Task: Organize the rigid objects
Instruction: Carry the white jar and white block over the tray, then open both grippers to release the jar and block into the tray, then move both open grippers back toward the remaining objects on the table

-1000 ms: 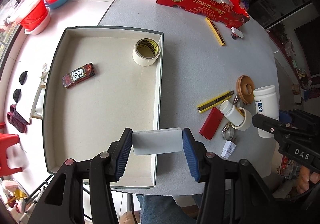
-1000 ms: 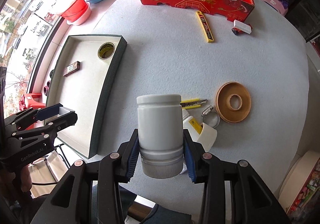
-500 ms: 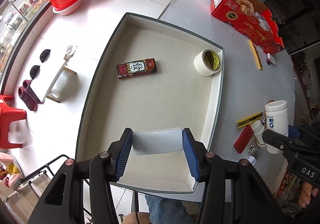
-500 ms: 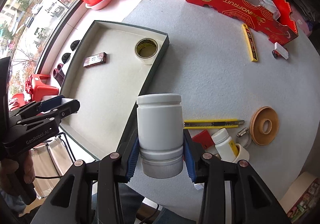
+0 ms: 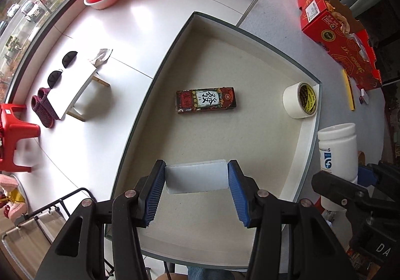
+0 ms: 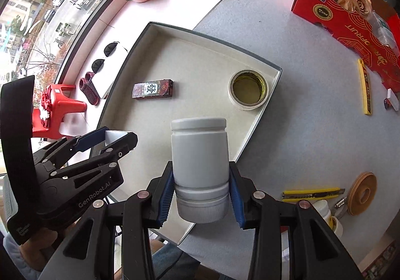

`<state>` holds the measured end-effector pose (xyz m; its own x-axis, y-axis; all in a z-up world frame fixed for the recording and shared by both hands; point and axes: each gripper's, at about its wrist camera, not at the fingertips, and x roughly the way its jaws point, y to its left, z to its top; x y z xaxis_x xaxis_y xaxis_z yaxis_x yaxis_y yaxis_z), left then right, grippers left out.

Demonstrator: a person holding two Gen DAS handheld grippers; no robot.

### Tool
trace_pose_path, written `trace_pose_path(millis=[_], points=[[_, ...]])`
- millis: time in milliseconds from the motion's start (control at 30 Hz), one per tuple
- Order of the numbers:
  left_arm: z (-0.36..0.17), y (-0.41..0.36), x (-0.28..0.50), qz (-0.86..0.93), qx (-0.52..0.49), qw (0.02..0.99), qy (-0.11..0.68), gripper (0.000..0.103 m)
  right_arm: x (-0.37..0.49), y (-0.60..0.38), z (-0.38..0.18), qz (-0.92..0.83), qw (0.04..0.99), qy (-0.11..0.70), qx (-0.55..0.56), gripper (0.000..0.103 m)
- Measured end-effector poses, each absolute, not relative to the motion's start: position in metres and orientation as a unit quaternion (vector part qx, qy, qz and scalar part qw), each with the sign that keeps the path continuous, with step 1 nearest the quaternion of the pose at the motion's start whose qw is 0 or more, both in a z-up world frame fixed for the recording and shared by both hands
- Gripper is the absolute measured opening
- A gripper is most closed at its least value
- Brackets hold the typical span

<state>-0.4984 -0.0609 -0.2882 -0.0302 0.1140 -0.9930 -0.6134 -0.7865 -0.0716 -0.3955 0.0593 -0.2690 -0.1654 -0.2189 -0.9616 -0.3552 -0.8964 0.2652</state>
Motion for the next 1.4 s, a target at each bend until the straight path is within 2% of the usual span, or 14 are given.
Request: trace_pose_path(millis=[800, 833, 900, 933, 1000, 1033, 1067, 1267, 1300, 1333, 1400], points=[[-0.317, -0.038, -0.506, 0.685, -0.645, 0.254, 0.224, 0.055, -0.426, 0.062, -0.306, 0.705, 0.071, 0.232, -0.666, 0.042], [-0.317, -0.037, -0.505, 0.686, -0.643, 0.255, 0.228, 0.056, -0.427, 0.061, -0.307, 0.706, 0.071, 0.231, -0.666, 0.042], [-0.317, -0.037, -0.505, 0.691, -0.635, 0.251, 0.237, 0.068, -0.428, 0.061, -0.306, 0.708, 0.072, 0.226, -0.665, 0.042], [-0.316, -0.039, -0.505, 0.695, -0.631, 0.245, 0.24, 0.079, -0.429, 0.061, -0.306, 0.709, 0.072, 0.222, -0.666, 0.044], [-0.314, -0.045, -0.507, 0.699, -0.63, 0.24, 0.237, 0.082, -0.429, 0.063, -0.304, 0.712, 0.078, 0.213, -0.665, 0.06], [-0.315, -0.048, -0.508, 0.695, -0.636, 0.238, 0.234, 0.084, -0.427, 0.066, -0.301, 0.716, 0.082, 0.211, -0.66, 0.076], [-0.317, -0.05, -0.509, 0.69, -0.643, 0.237, 0.232, 0.089, -0.426, 0.067, -0.298, 0.721, 0.085, 0.212, -0.654, 0.085], [-0.315, -0.052, -0.502, 0.684, -0.649, 0.231, 0.239, 0.092, -0.409, 0.081, -0.294, 0.72, 0.096, 0.228, -0.649, 0.085], [-0.315, -0.051, -0.501, 0.682, -0.651, 0.232, 0.239, 0.094, -0.404, 0.084, -0.293, 0.718, 0.1, 0.231, -0.648, 0.085], [-0.315, -0.05, -0.499, 0.68, -0.653, 0.232, 0.239, 0.102, -0.398, 0.087, -0.292, 0.716, 0.105, 0.236, -0.648, 0.085], [-0.315, -0.048, -0.495, 0.68, -0.651, 0.236, 0.241, 0.103, -0.386, 0.092, -0.292, 0.712, 0.113, 0.247, -0.647, 0.085]])
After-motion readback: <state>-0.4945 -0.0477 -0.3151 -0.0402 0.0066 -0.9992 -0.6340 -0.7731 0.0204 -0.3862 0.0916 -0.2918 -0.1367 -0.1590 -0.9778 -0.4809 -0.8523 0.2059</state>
